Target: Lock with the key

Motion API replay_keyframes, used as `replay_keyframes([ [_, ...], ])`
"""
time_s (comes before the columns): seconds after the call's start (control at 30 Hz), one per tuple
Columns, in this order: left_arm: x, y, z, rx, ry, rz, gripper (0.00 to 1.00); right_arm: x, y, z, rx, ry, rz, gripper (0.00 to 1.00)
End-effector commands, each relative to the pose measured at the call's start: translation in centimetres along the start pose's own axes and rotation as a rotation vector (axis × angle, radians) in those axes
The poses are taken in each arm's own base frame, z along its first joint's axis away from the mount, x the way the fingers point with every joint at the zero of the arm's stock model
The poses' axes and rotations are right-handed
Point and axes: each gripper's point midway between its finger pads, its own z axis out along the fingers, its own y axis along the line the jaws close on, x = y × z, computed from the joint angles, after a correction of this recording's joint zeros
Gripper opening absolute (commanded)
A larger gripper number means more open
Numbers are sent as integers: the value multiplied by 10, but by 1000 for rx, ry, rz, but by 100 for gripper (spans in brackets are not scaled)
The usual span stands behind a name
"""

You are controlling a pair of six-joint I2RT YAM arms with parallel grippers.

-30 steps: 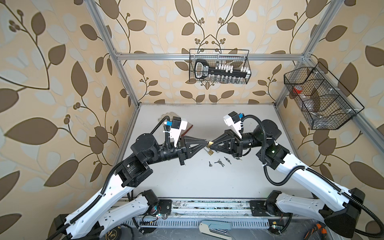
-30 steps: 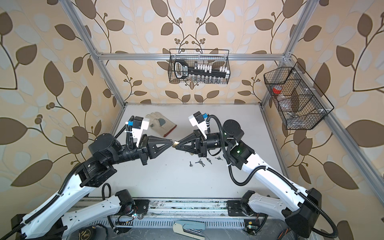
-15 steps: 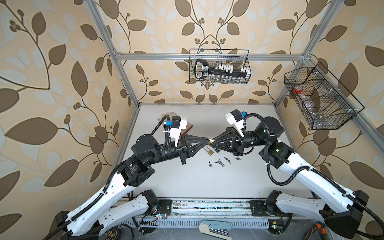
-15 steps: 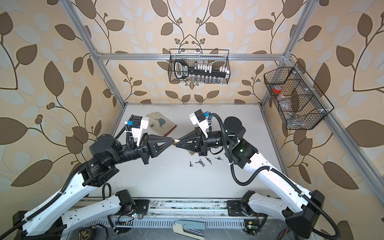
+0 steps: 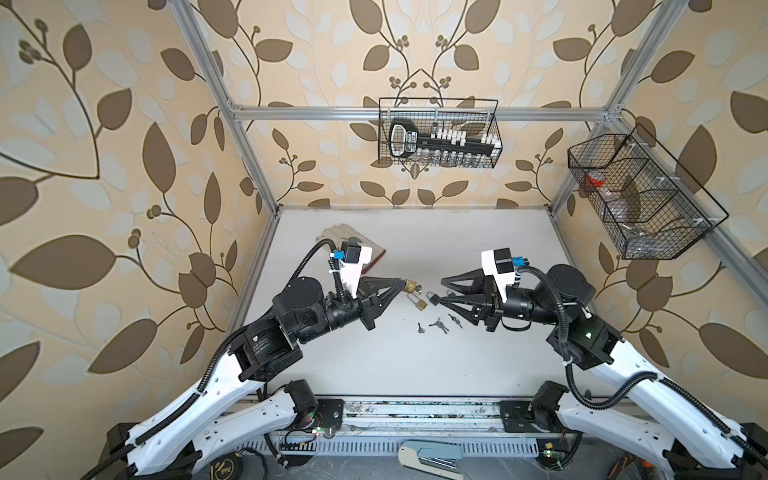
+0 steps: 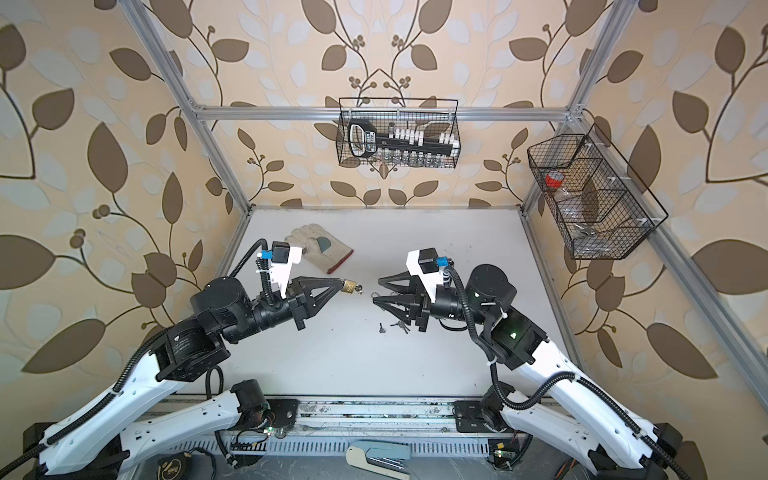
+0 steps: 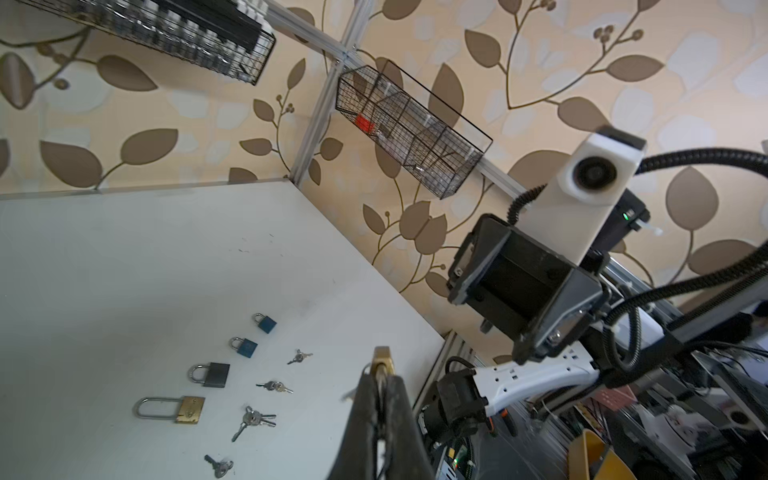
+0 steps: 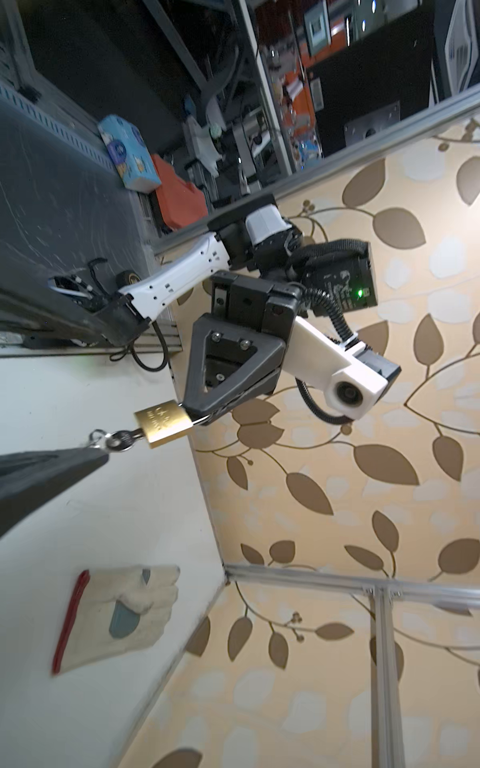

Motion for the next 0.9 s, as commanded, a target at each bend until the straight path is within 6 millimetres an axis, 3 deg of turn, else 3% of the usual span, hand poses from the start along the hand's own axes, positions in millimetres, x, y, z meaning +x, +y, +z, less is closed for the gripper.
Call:
replay_keyframes([
  [0.0,-28,4,-10,-59,-117,-22,0,20,-30,3,179,16,-32,44],
  [0.23,-28,0,-4,-30,-120,-44,0,34,-23,27,196,5,-48,50],
  [0.53,-27,-3,-3,-8,-114,-50,0,23,-29,50,261,-80,-84,52],
  [0.87,-27,-6,-2,8,-110,-51,0,22,-31,64,257,-68,-97,38],
])
